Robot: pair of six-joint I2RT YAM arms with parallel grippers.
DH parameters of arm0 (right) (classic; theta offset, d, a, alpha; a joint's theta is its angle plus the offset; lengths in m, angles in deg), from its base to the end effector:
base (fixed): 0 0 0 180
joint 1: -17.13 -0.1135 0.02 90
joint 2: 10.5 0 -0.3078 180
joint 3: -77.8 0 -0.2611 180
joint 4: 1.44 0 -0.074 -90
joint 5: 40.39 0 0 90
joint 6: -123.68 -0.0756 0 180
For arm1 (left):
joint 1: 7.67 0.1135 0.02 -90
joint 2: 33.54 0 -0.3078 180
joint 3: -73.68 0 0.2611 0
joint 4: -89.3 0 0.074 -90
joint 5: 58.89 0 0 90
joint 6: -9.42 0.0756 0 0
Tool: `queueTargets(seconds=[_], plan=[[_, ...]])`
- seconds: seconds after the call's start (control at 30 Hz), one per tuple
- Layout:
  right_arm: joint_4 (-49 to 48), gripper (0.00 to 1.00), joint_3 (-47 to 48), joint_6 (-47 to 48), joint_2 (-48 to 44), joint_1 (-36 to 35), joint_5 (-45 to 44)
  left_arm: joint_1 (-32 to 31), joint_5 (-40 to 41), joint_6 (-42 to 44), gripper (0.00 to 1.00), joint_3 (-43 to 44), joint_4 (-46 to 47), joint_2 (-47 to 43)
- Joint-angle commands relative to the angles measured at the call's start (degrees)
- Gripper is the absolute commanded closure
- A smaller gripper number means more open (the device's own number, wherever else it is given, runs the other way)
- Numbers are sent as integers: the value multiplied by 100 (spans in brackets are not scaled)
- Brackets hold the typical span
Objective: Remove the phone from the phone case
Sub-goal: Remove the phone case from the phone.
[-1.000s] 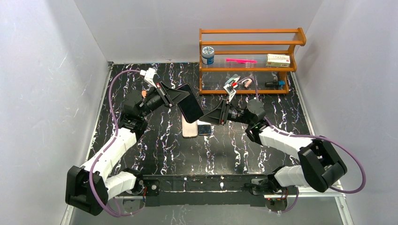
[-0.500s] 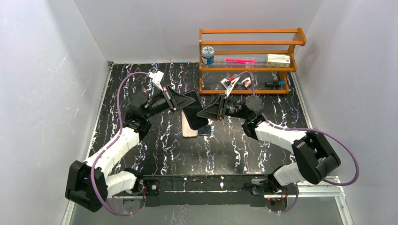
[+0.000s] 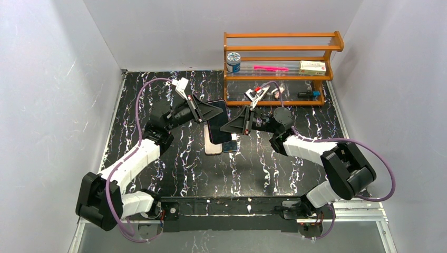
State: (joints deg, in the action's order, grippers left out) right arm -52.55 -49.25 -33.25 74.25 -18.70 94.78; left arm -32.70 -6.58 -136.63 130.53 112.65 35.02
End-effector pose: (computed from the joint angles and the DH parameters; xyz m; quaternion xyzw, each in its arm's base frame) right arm 0.2393 0.2389 0.3245 -0.1586 0.5986 0.7271 0.2965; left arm 0.2470 -0.1664 0.3740 0.0814 0.6431 -0.6319 0.4249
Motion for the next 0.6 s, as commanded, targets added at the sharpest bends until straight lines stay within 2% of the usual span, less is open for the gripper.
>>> queueTargets(seconds=[0.0,0.03,0.13,0.2,0.27,0.57], plan=[[-1157,79,395,-162,-47,-114,-479,-446,-700,137,100,110,-196,-67],[-1169,84,363,-170,-73,-97,-493,-437,-645,285,100,143,-371,-115],[-1148,97,234,-171,-199,-21,-583,-400,-254,1054,92,376,-1381,-298],[-1056,99,161,-156,-297,52,-624,-374,151,1530,87,553,-2122,-434],[-984,99,106,-136,-400,105,-658,-322,433,1786,81,645,-2439,-588],[-965,99,-64,-199,-759,332,-648,-222,1452,2429,22,643,-3219,-1300]])
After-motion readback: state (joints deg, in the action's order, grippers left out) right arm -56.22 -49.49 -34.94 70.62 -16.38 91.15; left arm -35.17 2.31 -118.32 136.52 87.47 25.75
